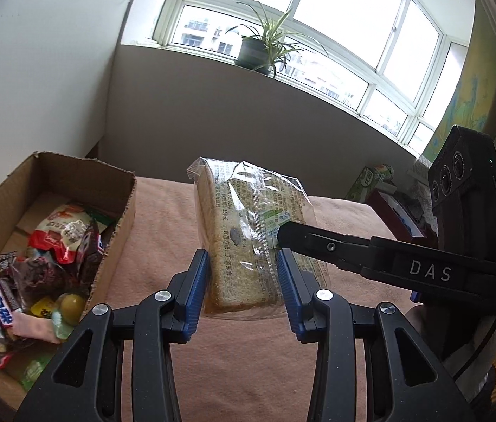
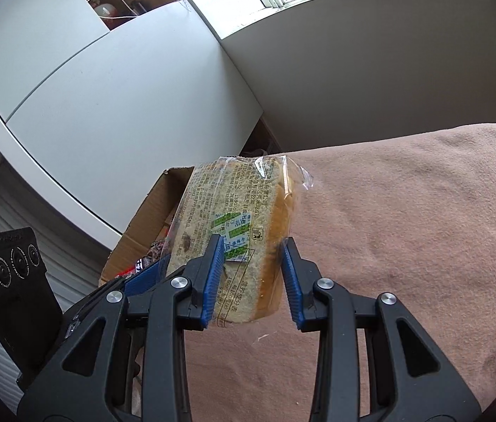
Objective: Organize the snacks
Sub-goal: 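Lift and carry the bread loaf over the box with the right tool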
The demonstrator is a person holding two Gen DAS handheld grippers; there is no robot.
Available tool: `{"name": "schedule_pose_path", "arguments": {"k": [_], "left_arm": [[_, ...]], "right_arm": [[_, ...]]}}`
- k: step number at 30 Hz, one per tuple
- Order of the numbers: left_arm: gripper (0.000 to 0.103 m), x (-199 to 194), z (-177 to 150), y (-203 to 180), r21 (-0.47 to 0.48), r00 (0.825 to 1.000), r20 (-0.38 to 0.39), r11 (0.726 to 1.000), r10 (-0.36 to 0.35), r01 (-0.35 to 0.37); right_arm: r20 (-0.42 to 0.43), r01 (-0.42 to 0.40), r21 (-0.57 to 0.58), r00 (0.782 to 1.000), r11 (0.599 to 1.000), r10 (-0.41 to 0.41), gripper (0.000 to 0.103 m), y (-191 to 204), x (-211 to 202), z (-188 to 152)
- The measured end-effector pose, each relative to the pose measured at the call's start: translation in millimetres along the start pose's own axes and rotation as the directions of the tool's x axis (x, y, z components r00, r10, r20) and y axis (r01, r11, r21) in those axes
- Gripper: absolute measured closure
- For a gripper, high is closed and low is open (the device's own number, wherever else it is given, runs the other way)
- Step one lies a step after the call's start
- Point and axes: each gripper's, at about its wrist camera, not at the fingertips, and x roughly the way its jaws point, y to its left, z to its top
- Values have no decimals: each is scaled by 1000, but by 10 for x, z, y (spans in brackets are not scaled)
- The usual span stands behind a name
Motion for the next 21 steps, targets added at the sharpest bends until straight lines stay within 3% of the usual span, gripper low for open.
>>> {"name": "schedule_pose_path", "arguments": {"k": [21], "left_arm": [[65,-738,-83,1102,-160,984,110,979,142,-123]], "right_arm": [[-76,-112,-167,992,980,100,69,1259,864,-123]]}}
